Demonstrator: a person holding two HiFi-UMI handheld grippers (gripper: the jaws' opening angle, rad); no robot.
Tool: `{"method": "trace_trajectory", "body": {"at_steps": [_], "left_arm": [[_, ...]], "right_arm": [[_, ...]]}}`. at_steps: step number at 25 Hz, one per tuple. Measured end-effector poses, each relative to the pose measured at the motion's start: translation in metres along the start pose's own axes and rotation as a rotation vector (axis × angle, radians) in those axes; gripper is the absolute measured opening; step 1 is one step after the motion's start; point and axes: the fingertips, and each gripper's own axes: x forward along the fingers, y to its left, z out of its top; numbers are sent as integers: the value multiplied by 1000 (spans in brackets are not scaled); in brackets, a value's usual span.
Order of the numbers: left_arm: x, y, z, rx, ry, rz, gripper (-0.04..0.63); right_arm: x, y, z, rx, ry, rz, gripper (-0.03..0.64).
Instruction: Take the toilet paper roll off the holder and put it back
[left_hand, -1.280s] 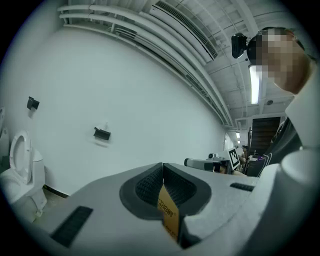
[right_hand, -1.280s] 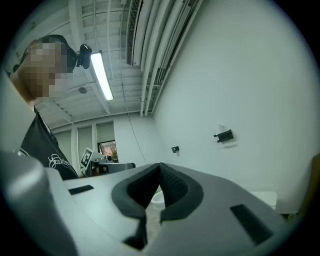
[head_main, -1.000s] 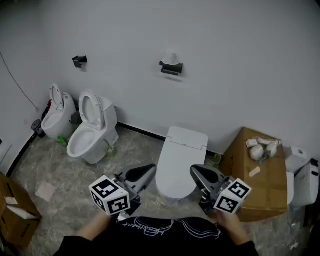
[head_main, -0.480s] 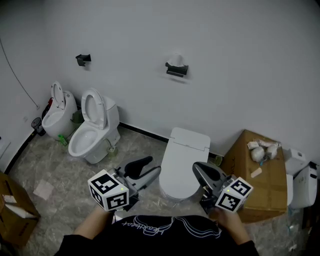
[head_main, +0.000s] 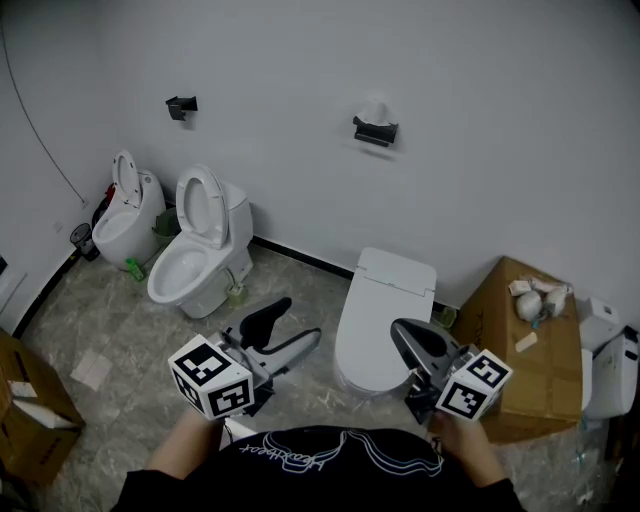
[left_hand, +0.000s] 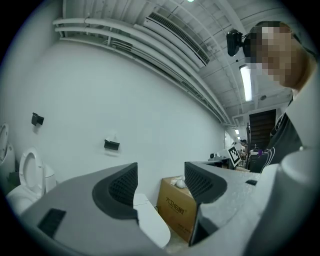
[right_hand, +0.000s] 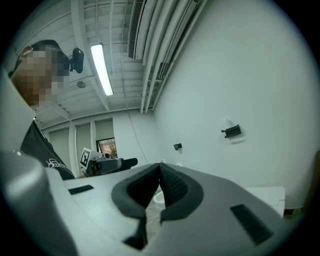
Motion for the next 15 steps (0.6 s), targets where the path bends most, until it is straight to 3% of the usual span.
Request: {"method": "trace_trajectory", "body": {"at_steps": [10,15], "left_arm": [[-14,36,-3,-12,-1,63,295],[3,67,-17,-49,13,43,295]], "right_arm": [[32,-3,-7,-32,18,15,5],[66,-27,-12,-27,42,23,5]]}}
